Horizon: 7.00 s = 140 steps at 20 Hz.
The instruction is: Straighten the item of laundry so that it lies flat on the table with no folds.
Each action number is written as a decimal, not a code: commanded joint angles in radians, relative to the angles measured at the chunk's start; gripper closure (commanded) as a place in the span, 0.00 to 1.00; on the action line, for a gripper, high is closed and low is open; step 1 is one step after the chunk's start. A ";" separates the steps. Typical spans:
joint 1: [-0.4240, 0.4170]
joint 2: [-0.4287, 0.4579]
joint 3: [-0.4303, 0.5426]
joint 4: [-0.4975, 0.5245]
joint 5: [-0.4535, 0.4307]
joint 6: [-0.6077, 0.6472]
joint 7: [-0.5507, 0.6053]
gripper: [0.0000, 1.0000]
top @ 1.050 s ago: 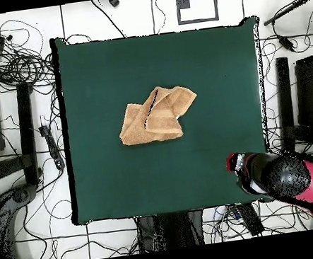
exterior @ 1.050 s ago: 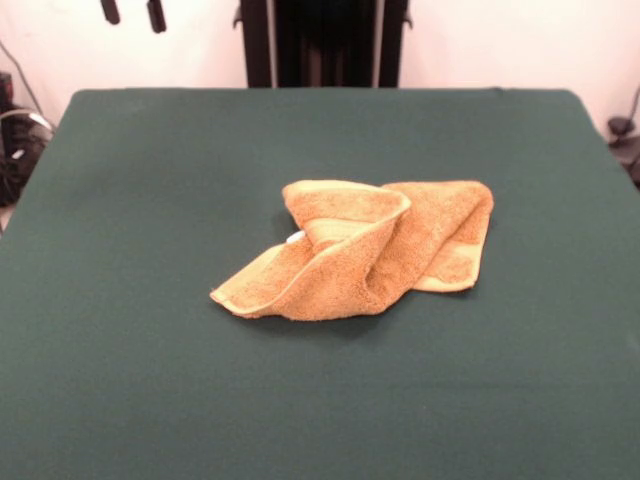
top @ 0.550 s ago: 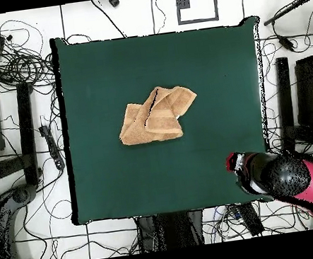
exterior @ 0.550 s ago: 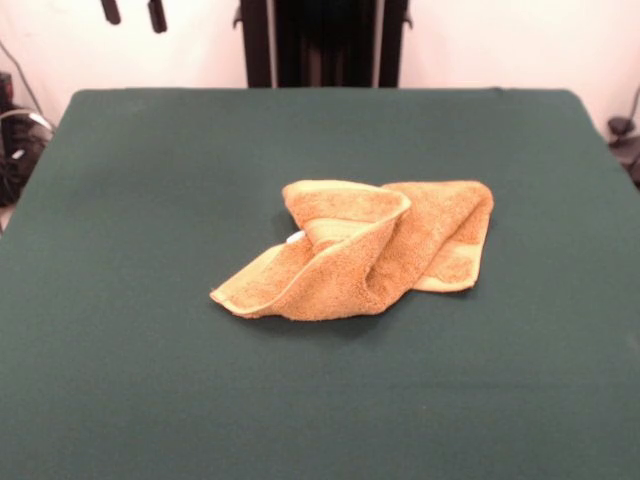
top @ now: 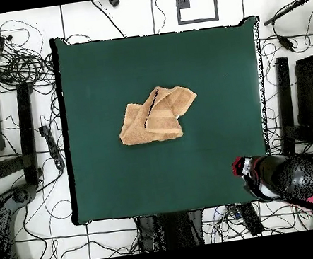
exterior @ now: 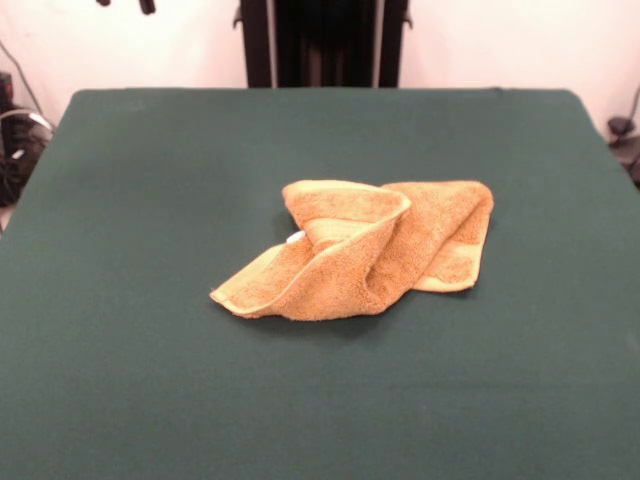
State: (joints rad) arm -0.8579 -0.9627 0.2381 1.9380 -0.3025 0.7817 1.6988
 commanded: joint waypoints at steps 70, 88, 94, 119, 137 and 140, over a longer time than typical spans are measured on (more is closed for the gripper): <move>0.183 0.269 0.144 -0.433 -0.069 0.289 -0.071 0.00; 0.257 0.276 0.108 -0.440 -0.079 0.278 -0.030 0.00; 0.288 0.262 0.100 -0.414 -0.062 0.267 0.016 0.00; 0.341 0.287 0.129 -0.385 -0.016 0.216 0.024 0.00; 0.388 0.205 0.093 -0.273 0.045 0.157 0.138 0.00; 0.394 0.206 0.093 -0.275 0.056 0.152 0.141 0.00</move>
State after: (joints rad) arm -0.5194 -0.7461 0.3090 1.5361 -0.3048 1.0008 1.6988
